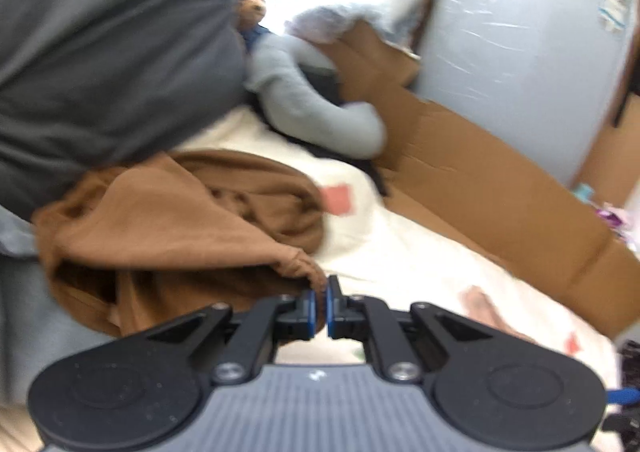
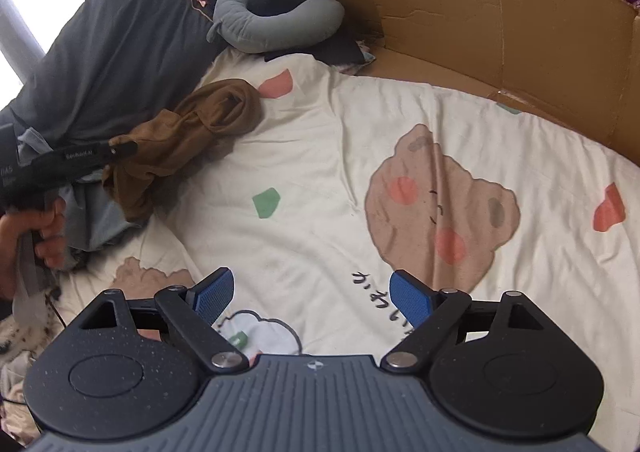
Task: Fold clothes
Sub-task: 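Grasp the brown T-shirt edge with the left gripper and lift it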
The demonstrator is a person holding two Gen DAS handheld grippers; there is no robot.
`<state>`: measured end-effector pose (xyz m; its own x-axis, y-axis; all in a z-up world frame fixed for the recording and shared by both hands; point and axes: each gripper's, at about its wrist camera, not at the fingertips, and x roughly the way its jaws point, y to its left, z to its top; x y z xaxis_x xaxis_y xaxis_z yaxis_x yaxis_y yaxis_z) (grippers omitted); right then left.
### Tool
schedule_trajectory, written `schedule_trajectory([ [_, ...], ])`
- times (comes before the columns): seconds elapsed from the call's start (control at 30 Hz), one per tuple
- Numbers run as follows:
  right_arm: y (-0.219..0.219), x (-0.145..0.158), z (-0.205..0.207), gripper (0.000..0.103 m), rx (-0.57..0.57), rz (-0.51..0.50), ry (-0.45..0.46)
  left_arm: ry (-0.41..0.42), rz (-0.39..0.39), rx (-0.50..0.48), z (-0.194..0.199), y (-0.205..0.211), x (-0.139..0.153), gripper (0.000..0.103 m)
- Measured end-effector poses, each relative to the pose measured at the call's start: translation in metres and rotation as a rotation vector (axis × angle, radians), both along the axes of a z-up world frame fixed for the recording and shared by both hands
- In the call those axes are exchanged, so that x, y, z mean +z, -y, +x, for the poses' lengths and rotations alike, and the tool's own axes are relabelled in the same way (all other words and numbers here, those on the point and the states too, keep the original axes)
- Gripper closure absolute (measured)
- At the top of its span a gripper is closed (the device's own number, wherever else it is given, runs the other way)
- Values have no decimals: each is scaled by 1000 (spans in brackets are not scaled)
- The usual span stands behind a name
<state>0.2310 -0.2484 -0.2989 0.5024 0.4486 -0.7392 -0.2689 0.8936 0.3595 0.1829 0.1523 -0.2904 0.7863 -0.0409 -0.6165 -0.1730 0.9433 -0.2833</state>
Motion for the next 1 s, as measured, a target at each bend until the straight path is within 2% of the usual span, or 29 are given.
schedule_trajectory([
  [0.27,-13,6,6,9,20,43,15,-4,-77,-171,-2,54,-5,99],
  [0.53,-20,-3,1,9,47,63,1,6,-104,-325,3,99,-4,99],
  [0.83,-12,-10,6,10,6,131,12,31,-154,-454,13,139,3,99],
  [1.0,-15,-14,7,12,14,170,53,12,-191,-520,17,153,5,99],
])
